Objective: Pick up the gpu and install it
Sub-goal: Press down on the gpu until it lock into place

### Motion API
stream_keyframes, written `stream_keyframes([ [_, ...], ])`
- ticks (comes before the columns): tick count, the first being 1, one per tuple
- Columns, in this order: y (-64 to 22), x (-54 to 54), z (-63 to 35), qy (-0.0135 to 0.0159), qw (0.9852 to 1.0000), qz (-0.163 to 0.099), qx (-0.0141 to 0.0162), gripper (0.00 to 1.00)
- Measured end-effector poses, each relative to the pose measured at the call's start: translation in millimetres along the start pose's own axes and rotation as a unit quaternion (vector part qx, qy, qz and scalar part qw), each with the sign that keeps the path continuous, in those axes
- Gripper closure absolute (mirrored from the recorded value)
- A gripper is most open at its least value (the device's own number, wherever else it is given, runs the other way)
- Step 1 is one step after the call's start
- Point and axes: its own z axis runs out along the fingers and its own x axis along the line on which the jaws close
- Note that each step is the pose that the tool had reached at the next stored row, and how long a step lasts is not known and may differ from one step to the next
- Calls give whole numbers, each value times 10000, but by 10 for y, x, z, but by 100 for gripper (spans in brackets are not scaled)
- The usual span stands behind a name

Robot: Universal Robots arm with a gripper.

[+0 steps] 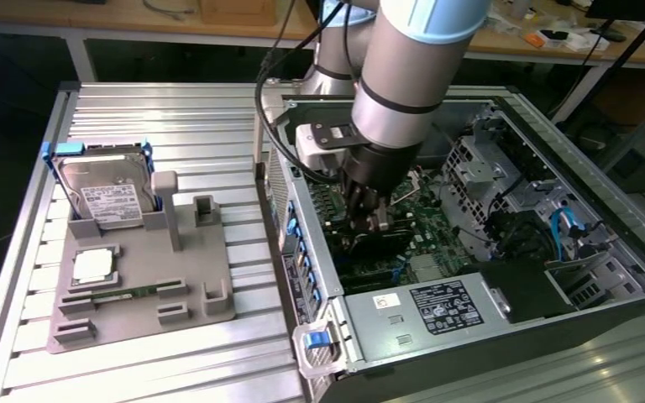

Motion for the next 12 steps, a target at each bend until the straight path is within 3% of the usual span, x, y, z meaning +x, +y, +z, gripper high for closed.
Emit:
stream_keyframes([
  [3,74,-4,-2,0,10000,0,2,89],
  [12,94,1,155,2,10000,0,0,89],
])
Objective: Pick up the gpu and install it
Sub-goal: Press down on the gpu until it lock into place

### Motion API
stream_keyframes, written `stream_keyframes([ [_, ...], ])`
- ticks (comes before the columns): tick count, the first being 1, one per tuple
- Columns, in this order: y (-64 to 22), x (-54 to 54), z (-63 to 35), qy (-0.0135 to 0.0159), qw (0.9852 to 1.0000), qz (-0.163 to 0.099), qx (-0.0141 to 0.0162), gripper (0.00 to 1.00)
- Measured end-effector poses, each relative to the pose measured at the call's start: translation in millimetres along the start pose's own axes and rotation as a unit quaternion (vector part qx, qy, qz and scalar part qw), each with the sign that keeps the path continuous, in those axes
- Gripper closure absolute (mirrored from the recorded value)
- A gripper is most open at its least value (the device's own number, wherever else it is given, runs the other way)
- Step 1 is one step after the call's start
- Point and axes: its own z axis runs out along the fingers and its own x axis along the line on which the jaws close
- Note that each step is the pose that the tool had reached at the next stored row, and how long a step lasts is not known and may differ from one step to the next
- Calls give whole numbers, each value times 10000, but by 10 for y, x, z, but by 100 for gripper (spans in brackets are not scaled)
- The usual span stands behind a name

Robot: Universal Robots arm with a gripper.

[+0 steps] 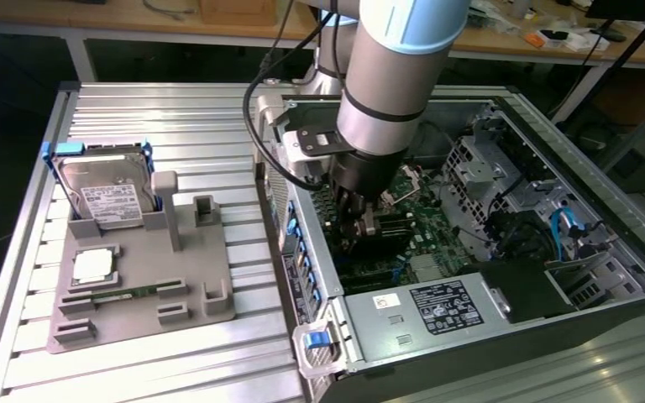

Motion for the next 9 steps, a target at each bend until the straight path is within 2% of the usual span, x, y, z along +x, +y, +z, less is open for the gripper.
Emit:
stream_keyframes([
  [5,0,1,-9,6,10000,0,-3,89],
  [9,-2,-10,-28,-12,10000,0,14,89],
])
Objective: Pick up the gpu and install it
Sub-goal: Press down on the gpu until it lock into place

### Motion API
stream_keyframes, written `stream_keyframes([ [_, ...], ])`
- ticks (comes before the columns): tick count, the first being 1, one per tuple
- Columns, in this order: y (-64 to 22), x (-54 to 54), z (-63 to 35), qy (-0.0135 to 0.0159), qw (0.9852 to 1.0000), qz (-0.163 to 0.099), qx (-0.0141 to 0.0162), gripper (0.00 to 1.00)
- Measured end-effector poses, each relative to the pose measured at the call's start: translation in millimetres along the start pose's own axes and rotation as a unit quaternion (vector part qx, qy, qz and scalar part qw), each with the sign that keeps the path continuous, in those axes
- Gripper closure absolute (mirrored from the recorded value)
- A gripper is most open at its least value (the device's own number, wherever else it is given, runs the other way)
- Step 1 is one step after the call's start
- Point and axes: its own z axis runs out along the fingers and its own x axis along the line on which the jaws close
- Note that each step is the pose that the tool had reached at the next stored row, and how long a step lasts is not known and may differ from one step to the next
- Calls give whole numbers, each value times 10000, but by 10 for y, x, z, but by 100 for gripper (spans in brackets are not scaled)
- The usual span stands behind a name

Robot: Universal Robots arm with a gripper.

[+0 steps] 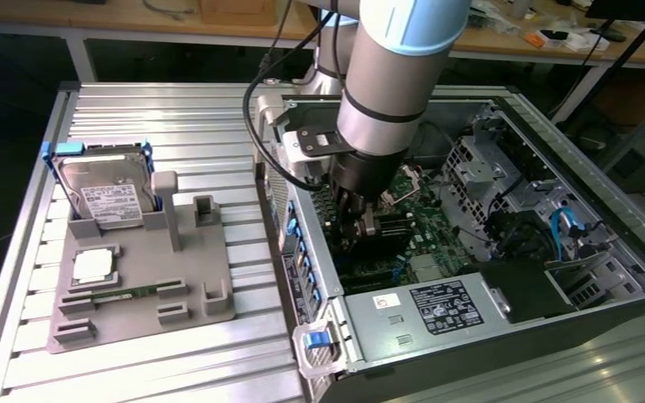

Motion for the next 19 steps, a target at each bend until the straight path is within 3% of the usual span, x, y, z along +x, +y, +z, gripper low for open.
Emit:
stream_keyframes([
  [2,-3,-9,-24,-7,10000,0,5,89],
  [10,-3,-18,-84,11,10000,0,7,89],
  [16,-9,-25,-203,24,10000,-1,7,89],
  [17,-16,-26,-206,22,10000,-1,-6,89],
  [19,-28,-25,-207,20,9999,4,-109,89],
])
